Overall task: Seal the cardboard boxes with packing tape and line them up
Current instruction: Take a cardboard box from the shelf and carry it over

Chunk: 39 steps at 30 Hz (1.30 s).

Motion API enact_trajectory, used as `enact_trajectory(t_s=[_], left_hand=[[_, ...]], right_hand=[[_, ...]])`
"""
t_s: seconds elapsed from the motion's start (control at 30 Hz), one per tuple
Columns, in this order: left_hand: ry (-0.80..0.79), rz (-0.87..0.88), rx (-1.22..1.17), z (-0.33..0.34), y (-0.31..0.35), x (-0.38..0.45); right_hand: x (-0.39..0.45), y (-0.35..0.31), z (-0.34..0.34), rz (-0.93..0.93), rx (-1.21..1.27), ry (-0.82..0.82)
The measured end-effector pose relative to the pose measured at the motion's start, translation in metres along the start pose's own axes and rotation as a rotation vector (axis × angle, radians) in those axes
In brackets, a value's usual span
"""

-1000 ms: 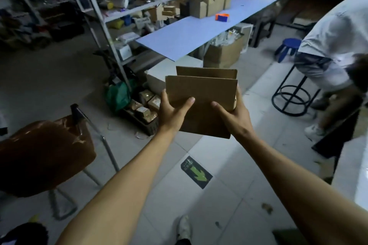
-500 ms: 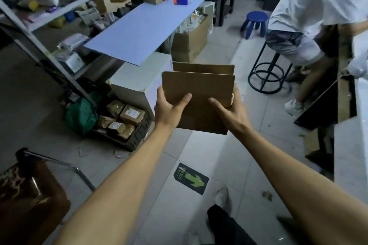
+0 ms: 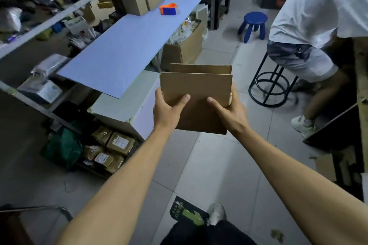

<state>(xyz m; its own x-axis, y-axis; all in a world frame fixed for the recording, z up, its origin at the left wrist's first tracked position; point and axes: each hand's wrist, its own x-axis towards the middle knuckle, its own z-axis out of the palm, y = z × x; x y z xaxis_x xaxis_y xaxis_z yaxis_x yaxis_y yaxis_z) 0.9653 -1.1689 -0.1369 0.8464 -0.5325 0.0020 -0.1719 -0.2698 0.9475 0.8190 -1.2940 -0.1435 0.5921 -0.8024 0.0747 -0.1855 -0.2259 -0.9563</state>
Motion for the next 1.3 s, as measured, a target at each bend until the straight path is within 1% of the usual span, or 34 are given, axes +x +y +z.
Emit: enact_trajectory(t_s=[0.23, 0.47, 0.63, 0.77, 0.9, 1.13, 1.3], left_hand=[[0.023, -0.032, 0.006, 0.032, -0.004, 0.113], [-0.005, -0.032, 0.013, 0.066, -0.02, 0.257], [-0.023, -0.057, 0.026, 0.074, -0.019, 0.357], [-0.034, -0.067, 0.032, 0.083, -0.016, 0.417], [-0.046, -0.113, 0.017, 0.1, -0.015, 0.475], [0.007, -0.176, 0.069, 0.152, -0.013, 0.58], [0.106, -0.232, 0.06, 0.184, -0.002, 0.652]], right_hand=[[0.113, 0.007, 0.019, 0.007, -0.009, -0.016], [0.248, 0.022, 0.051, 0.036, -0.039, 0.003], [0.341, 0.023, 0.078, 0.053, -0.044, 0.021], [0.399, 0.027, 0.094, 0.069, -0.025, 0.013], [0.459, 0.035, 0.102, 0.107, -0.03, -0.003], [0.585, 0.068, 0.1, 0.157, -0.058, -0.108], [0.687, 0.074, 0.1, 0.137, -0.094, -0.224]])
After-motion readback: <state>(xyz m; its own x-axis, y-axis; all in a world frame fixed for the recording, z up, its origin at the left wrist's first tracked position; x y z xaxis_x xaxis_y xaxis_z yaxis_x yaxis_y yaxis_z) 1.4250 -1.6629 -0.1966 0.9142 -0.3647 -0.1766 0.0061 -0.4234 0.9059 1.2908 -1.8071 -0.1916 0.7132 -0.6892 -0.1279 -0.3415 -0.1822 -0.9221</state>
